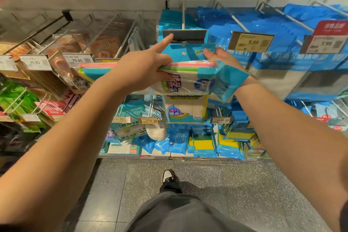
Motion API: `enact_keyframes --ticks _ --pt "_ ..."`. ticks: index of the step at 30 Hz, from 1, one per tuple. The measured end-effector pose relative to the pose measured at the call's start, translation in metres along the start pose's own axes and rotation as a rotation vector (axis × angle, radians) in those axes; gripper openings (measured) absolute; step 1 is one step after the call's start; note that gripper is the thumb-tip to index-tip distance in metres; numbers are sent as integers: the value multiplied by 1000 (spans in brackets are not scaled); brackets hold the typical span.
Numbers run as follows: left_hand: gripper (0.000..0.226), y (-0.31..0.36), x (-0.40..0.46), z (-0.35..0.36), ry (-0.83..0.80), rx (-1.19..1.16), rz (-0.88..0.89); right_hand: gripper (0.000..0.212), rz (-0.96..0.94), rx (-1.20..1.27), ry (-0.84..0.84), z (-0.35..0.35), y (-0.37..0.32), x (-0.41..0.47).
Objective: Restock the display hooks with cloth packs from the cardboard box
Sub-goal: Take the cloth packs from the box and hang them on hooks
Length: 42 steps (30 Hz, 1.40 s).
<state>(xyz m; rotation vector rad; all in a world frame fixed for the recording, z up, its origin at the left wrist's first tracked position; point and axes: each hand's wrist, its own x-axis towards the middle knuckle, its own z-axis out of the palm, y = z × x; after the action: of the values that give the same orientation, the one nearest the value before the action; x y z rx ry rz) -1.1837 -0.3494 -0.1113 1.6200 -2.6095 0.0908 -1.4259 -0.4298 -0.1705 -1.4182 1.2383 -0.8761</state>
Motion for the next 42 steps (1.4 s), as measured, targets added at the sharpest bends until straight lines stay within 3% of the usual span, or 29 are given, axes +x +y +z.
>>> enact_keyframes --ticks 2,5,9,13,20,26,30,34,42 --pt "24 -1 1 -2 -12 -4 -3 18 18 76 -1 5 0 3" --pt "22 -1 2 -5 -20 7 -17 29 32 91 40 8 5 14" --pt "20 -3 5 -6 -29 22 -16 14 63 80 101 11 7 24" --pt "23 -5 5 -5 -48 43 -20 31 36 -231 183 12 3 27" --pt "27 -4 5 -8 -88 42 -32 37 12 -235 266 13 12 41" --pt "27 -4 7 -6 -118 56 -26 23 -41 -17 341 24 4 62" --pt "21 -8 6 -2 -100 39 -12 33 -9 44 493 34 3 82" --pt "23 -8 6 0 -102 10 -35 29 14 90 555 40 3 92" --pt "25 -11 5 6 -77 -51 -31 35 -30 73 495 34 10 82"
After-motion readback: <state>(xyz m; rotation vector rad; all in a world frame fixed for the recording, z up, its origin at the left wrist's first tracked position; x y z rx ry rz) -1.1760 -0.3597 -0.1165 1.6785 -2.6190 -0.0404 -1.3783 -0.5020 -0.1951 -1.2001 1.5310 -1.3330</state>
